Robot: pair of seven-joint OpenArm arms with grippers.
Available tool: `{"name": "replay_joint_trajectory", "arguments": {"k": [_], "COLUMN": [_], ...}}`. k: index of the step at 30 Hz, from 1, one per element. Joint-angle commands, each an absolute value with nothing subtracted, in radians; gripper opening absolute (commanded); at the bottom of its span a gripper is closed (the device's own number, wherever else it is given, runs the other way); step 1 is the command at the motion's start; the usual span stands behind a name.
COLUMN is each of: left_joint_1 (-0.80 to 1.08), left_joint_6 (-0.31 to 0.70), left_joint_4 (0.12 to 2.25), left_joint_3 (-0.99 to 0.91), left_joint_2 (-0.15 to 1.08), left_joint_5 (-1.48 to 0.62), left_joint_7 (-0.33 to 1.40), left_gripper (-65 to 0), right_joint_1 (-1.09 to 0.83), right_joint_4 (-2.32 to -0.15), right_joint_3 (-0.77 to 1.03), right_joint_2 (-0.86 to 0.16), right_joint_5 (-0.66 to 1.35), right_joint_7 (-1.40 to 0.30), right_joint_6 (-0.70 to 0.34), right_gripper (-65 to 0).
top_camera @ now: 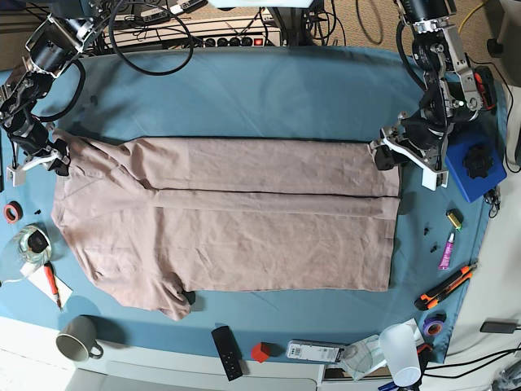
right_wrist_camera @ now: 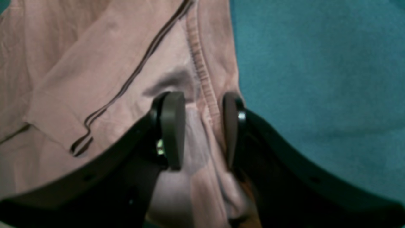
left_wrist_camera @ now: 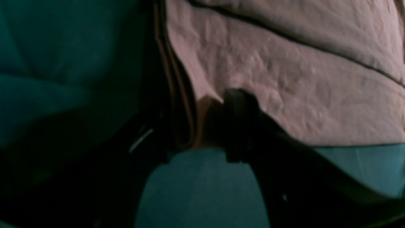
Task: Fold the T-shirt properly
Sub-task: 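Lift the folded edge with both grippers and pull it toward the robot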
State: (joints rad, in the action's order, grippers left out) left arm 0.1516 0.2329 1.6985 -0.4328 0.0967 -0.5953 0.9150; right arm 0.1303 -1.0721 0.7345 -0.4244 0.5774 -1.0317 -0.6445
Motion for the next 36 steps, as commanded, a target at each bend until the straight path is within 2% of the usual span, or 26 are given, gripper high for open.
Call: {"name": "replay_joint_trajectory", "arguments": {"k": [1,3,6,9,11,12,20,28,36], "left_joint_1": [0.138,0.138,0.138,0.139,0.138,0.138,0.139,0.145,0.200], "left_joint_6": [0.237,0.237,0.237,0.237,0.237,0.237,0.263,0.264,0.267], "left_joint_4": [1.712,1.712,1.712,1.712,1.712,1.712,1.727,1.768,1.843], "left_joint_3": [-0.434,-0.434,-0.434,-0.434,-0.434,-0.434,-0.435,-0.435,-0.435], "left_joint_2": [0.097,0.094,0.094,0.094,0.094,0.094,0.095,0.096,0.103], "left_joint_5": [-0.607,-0.607,-0.607,-0.607,-0.607,-0.606,-0.626,-0.633,-0.633], "left_joint_7": [0.901,0.902,0.902,0.902,0.913,0.920,1.015,1.040,1.050], "left_gripper": [-42.2,-44.9,-47.8,-55.7,-64.4,-65.0,-65.0,-65.0,-65.0], "right_joint_1": [0.130,0.130,0.130,0.130,0.130,0.130,0.130,0.130,0.130], "right_joint_4": [-1.071,-1.071,-1.071,-1.071,-1.071,-1.072,-1.076,-1.089,-1.089], "right_joint_3": [0.729,0.728,0.725,0.725,0.725,0.727,0.743,0.842,0.846], "right_joint_2": [-0.429,-0.429,-0.427,-0.424,-0.427,-0.430,-0.493,-0.503,-0.556], "right_joint_5": [0.569,0.583,0.581,0.567,0.559,0.561,0.622,0.632,0.633], "right_joint_7": [-1.099,-1.100,-1.110,-1.117,-1.118,-1.118,-1.118,-1.166,-1.175], "right_joint_6": [-0.651,-0.652,-0.651,-0.650,-0.650,-0.650,-0.648,-0.677,-0.677], "right_gripper": [-44.1,-44.7,-55.1,-64.6,-65.0,-65.0,-65.0,-65.0,-65.0]}}
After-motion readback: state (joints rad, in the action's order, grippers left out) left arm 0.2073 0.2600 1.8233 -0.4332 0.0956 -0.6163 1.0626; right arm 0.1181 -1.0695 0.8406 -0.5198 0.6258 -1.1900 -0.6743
